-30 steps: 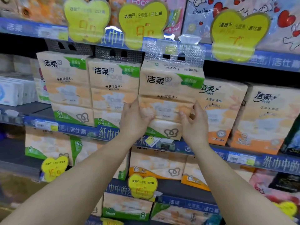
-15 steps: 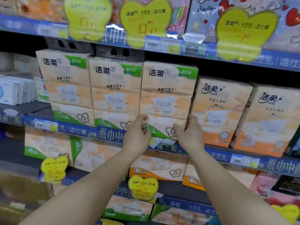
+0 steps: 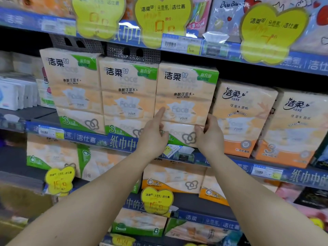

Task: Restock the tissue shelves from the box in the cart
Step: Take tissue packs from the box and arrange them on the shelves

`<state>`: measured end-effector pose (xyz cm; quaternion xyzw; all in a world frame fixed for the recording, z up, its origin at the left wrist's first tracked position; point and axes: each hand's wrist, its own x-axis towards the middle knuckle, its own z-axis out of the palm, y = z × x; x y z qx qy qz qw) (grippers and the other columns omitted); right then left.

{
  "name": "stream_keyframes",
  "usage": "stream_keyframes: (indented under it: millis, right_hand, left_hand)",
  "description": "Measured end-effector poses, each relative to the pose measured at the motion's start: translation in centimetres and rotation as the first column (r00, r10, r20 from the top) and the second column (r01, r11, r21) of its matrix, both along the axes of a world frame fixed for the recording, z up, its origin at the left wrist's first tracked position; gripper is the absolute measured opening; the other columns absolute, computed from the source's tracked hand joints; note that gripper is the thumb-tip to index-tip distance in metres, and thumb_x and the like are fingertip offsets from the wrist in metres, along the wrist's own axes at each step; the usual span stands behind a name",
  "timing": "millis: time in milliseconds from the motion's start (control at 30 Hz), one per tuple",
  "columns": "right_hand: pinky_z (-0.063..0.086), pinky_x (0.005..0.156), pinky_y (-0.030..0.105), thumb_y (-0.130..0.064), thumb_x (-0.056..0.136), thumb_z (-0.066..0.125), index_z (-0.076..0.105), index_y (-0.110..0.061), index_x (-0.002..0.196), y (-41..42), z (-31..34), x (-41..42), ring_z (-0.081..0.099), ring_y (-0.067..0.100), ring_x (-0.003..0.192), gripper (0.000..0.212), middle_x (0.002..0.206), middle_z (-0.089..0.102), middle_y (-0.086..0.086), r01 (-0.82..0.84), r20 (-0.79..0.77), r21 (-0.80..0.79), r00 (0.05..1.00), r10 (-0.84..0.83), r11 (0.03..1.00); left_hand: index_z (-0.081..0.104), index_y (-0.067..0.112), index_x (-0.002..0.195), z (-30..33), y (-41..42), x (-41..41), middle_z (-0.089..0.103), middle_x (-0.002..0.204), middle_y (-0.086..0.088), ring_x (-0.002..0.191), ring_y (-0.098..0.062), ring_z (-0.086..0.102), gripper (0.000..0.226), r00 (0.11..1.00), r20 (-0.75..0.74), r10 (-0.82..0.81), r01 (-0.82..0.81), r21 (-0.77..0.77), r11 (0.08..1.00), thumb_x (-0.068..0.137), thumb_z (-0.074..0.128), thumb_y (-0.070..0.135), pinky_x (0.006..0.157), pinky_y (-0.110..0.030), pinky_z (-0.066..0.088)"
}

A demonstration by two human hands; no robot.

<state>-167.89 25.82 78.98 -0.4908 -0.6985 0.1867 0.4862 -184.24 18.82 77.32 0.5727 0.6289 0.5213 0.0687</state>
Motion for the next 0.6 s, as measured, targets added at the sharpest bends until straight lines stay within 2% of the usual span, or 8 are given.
stream_keyframes:
  millis: [100,233,300,367,467,533,600]
  right_hand:
    - [0.041,0.072,0.028,-0.020,0.094,0.054,0.039,-0.021,0.140,0.2,0.2,0.1,0.060,0.022,0.097,0.049,0.113,0.065,0.003,-0.010,-0.006,-0.018,1.000,0.010,1.000]
    - [0.042,0.069,0.031,-0.020,0.096,0.052,0.039,-0.024,0.140,-0.2,-0.2,0.2,0.058,0.021,0.086,0.046,0.095,0.062,-0.002,0.015,0.028,-0.053,1.000,-0.014,0.998]
    - [0.044,0.070,0.033,-0.019,0.096,0.051,0.039,-0.023,0.140,-0.3,-0.3,0.1,0.057,0.022,0.085,0.046,0.095,0.062,-0.001,0.022,0.028,-0.057,0.999,-0.020,0.998]
    - [0.044,0.072,0.032,-0.019,0.096,0.053,0.037,-0.021,0.142,-0.6,-0.2,-0.1,0.058,0.023,0.090,0.048,0.100,0.062,0.001,0.030,0.022,-0.061,0.999,-0.029,0.998]
    - [0.044,0.078,0.031,-0.022,0.094,0.057,0.032,-0.019,0.144,-1.7,-0.6,-0.6,0.057,0.027,0.109,0.057,0.125,0.057,0.006,0.099,-0.035,-0.056,0.994,-0.101,0.993]
    - [0.045,0.085,0.036,-0.024,0.093,0.059,0.035,-0.017,0.143,-3.0,-1.6,-1.1,0.051,0.029,0.120,0.056,0.132,0.050,0.009,0.197,-0.030,-0.019,0.980,-0.198,0.980]
    - [0.045,0.093,0.040,-0.024,0.093,0.058,0.037,-0.015,0.142,-4.3,-3.4,-1.7,0.046,0.029,0.125,0.054,0.136,0.047,0.009,0.245,0.029,0.011,0.969,-0.245,0.970]
  left_hand:
    - [0.008,0.049,0.148,0.3,-0.2,-0.2,0.050,0.107,-0.001,0.088,-0.020,0.056,0.082,0.997,-0.068,-0.029,0.022,-0.095,0.995,0.090,0.057,0.018,0.084,-0.041,0.051]
    - [0.002,0.049,0.148,-0.3,-0.7,-0.4,0.049,0.115,-0.002,0.097,-0.021,0.055,0.085,0.993,-0.099,-0.068,0.052,-0.153,0.987,0.091,0.059,0.021,0.086,-0.043,0.051]
    - [0.005,0.046,0.149,-0.4,-0.7,-0.5,0.049,0.115,-0.002,0.101,-0.020,0.055,0.084,0.992,-0.094,-0.085,0.070,-0.157,0.985,0.091,0.060,0.021,0.088,-0.042,0.050]
    - [0.012,0.042,0.150,-0.4,-0.8,-1.0,0.050,0.114,-0.001,0.103,-0.020,0.055,0.079,0.993,-0.054,-0.101,0.092,-0.150,0.984,0.091,0.061,0.020,0.090,-0.040,0.050]
    - [0.024,0.036,0.148,-1.1,-1.2,-2.0,0.052,0.113,0.002,0.099,-0.018,0.055,0.069,0.996,-0.010,-0.088,0.086,-0.095,0.992,0.091,0.059,0.018,0.086,-0.039,0.050]
    - [0.027,0.034,0.148,-1.9,-1.4,-2.7,0.052,0.114,0.002,0.097,-0.017,0.055,0.066,0.996,-0.016,-0.089,0.087,-0.072,0.994,0.091,0.058,0.018,0.084,-0.040,0.051]
    - [0.027,0.032,0.148,-2.9,-1.6,-3.1,0.049,0.121,-0.002,0.106,-0.020,0.053,0.066,0.992,-0.090,-0.092,0.084,-0.092,0.992,0.090,0.058,0.019,0.085,-0.041,0.050]
